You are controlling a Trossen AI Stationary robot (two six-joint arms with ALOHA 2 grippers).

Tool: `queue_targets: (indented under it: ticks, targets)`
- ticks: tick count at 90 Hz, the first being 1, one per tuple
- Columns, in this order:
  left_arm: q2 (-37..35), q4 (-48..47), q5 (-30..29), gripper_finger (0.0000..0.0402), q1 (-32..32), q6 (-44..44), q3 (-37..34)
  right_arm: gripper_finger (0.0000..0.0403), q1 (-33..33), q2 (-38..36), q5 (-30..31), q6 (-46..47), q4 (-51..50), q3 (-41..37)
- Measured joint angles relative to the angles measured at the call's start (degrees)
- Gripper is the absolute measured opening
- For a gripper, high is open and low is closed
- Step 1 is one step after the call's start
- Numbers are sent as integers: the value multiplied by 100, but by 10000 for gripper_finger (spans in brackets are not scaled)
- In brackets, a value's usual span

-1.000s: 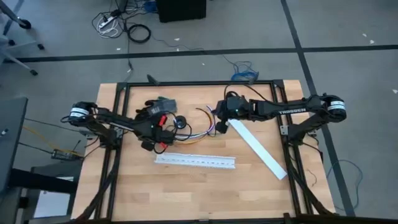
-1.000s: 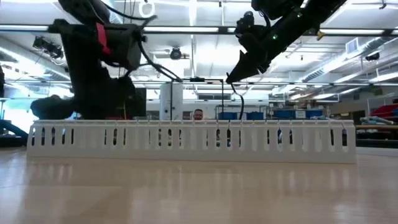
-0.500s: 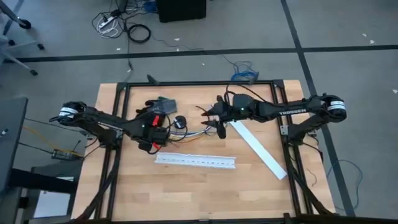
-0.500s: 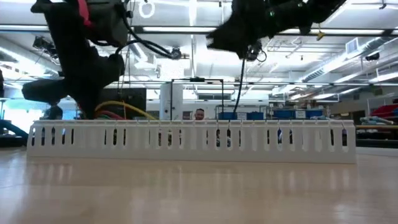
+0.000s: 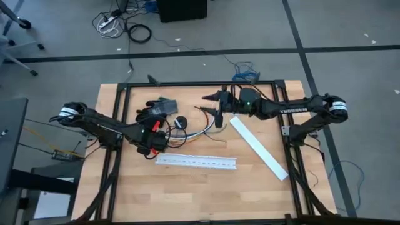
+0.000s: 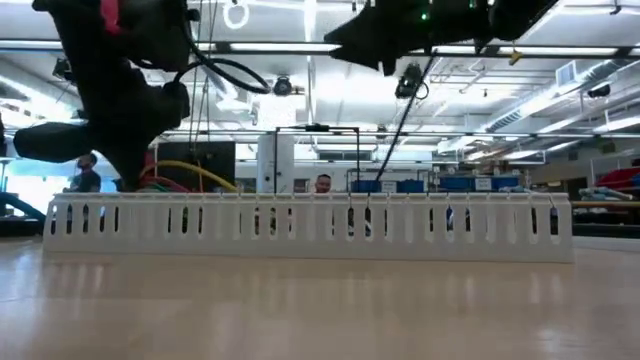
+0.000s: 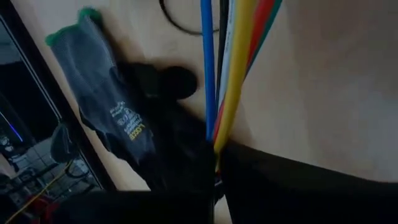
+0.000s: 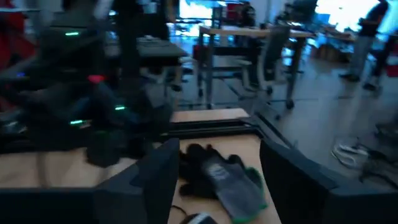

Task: Ziptie cables
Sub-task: Wrap the cable wires with the black zip tie

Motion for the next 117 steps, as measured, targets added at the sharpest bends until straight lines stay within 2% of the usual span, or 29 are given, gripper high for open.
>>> queue_targets:
  ticks: [7, 21, 45, 55, 75, 85, 100, 117]
  targets:
    - [0, 33, -10, 0, -109, 0, 111, 216, -244, 0, -34, 173, -58, 0]
    - [0, 40, -255, 0, -274, -2, 516, 216, -584, 0, -494, 454, -100, 0]
    - [2, 161, -472, 0, -464, 19, 1196, 213, -574, 27, -607, 522, -477, 0]
    - [4, 503, -438, 0, -630, 16, 1260, 210, -456, 326, -684, 618, -393, -4]
    - [7, 583, -341, 0, -1091, -532, 1260, 210, -308, 1556, -853, 882, 834, 17]
    - [23, 563, -93, 0, -1370, -1021, 1260, 207, -237, 2154, -855, 1014, 1064, 388]
    - [36, 290, -14, 0, -1632, -1763, 1168, 201, -42, 3029, -896, 1005, 756, 1265]
    - [37, -252, 105, 0, -1786, -2657, 694, 201, 127, 3730, -850, 1178, -416, 2487]
